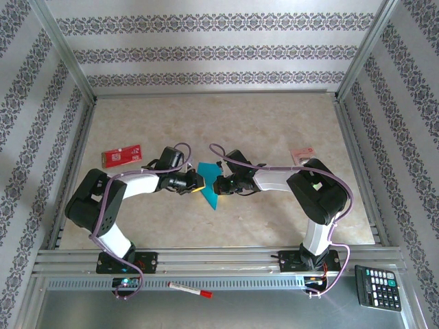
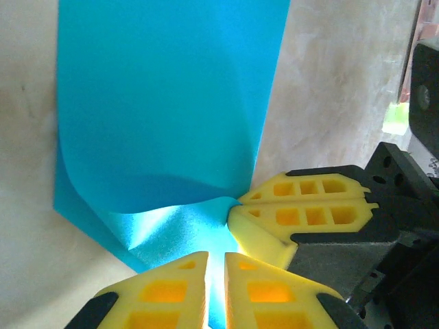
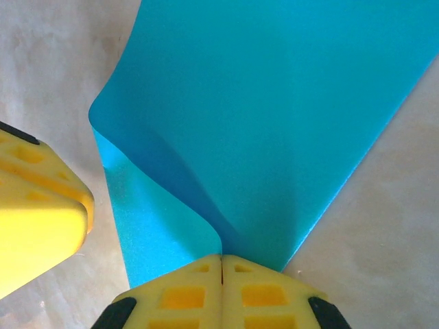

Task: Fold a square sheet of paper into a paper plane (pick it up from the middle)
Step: Third fold the triangle at the center of the table.

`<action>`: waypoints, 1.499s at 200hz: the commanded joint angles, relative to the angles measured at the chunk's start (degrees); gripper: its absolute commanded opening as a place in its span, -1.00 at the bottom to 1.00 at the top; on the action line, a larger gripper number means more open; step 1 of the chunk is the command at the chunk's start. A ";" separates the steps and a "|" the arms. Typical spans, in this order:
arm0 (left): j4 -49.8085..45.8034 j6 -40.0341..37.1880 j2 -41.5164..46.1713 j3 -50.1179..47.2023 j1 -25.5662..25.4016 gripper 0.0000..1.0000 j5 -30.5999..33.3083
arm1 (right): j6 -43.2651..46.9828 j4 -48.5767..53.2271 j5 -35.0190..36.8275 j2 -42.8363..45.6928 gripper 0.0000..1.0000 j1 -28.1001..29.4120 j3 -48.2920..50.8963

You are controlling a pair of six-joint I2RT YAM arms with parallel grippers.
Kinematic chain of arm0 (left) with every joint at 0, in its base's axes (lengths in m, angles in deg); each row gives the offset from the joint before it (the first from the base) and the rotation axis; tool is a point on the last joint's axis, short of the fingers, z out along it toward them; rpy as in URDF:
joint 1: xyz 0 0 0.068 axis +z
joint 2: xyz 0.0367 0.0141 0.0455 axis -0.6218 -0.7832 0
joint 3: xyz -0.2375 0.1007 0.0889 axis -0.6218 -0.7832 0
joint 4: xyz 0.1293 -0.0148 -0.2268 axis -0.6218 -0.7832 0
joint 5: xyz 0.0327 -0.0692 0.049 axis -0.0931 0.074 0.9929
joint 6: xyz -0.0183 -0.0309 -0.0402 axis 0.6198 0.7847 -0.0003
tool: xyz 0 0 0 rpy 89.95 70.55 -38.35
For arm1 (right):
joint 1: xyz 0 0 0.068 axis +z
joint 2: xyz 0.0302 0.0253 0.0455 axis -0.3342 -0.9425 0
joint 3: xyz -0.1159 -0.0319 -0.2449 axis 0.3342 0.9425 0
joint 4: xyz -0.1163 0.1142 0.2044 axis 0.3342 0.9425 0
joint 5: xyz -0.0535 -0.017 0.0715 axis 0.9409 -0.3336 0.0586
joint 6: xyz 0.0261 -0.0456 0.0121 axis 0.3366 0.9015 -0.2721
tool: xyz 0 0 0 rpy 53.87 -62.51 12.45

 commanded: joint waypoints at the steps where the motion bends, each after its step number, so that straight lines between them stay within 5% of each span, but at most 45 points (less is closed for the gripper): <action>1: -0.69 -1.55 -1.66 1.49 0.80 -0.73 0.36 | 1.26 5.21 2.31 -1.24 -1.00 -0.57 1.61; 185: 0.43 -2.76 -7.68 2.47 4.27 -0.73 1.73 | 1.66 5.90 2.13 -1.16 -1.00 -0.77 0.97; 300: 0.49 -1.63 -2.34 3.05 3.80 -0.70 -2.94 | 1.75 6.03 1.96 -1.48 -1.00 -0.75 0.24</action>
